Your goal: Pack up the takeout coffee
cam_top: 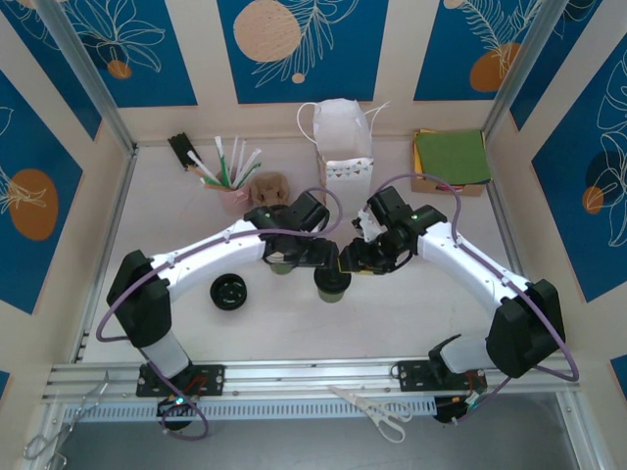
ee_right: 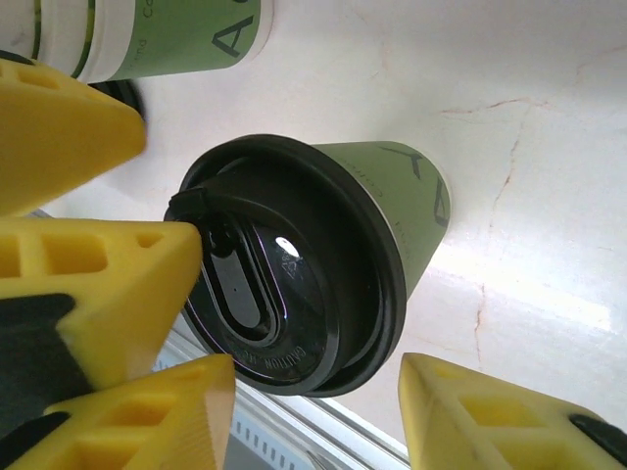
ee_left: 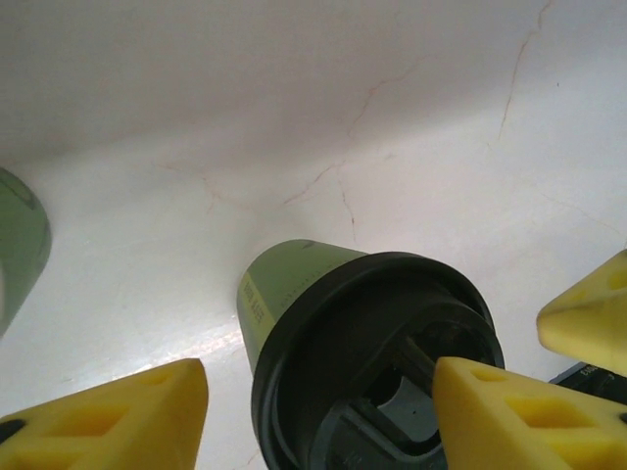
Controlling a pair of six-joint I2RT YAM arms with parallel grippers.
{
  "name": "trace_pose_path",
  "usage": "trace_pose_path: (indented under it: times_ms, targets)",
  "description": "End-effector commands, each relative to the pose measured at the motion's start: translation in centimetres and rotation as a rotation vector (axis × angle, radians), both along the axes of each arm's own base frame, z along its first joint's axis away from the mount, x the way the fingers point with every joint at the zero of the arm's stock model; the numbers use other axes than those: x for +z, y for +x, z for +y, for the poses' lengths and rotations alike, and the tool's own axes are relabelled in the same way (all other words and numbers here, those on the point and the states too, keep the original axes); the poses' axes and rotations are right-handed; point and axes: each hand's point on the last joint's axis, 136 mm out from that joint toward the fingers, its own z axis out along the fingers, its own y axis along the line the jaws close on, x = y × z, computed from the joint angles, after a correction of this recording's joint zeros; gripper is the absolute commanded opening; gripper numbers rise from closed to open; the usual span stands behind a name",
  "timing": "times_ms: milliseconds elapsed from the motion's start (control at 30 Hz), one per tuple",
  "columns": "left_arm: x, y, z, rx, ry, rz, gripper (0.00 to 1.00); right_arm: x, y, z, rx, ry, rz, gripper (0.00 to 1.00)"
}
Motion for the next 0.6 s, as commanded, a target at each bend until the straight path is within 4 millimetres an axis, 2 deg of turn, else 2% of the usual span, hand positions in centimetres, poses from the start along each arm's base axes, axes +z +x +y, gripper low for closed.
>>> trace_pose_path:
  times_ms: [0, 200, 367, 433, 567]
  targets:
    - [3.3, 0.5, -0.6, -0.007, -0.052, -0.041, 0.67, 1.8, 0.3, 0.0, 0.005, 0.023, -0.044, 0.53]
    - [7.1, 1.4, 1.1, 0.023, -0.048, -0.125, 0.88, 3.0, 0.8, -1.4, -0.028, -0.024, -0.103, 0.67]
    - [10.0, 1.8, 2.7, 0.048, -0.089, -0.167, 0.9, 3.7, 1.4, -2.2, -0.061, -0.056, -0.131, 0.71]
    - [11.2, 1.7, 3.0, 0.04, -0.125, -0.18, 0.97, 3.9, 1.7, -2.4, -0.088, -0.067, -0.135, 0.72]
    - [13.0, 1.9, 4.3, 0.009, -0.157, -0.212, 1.0, 4.3, 2.7, -2.6, -0.146, -0.089, -0.145, 0.74]
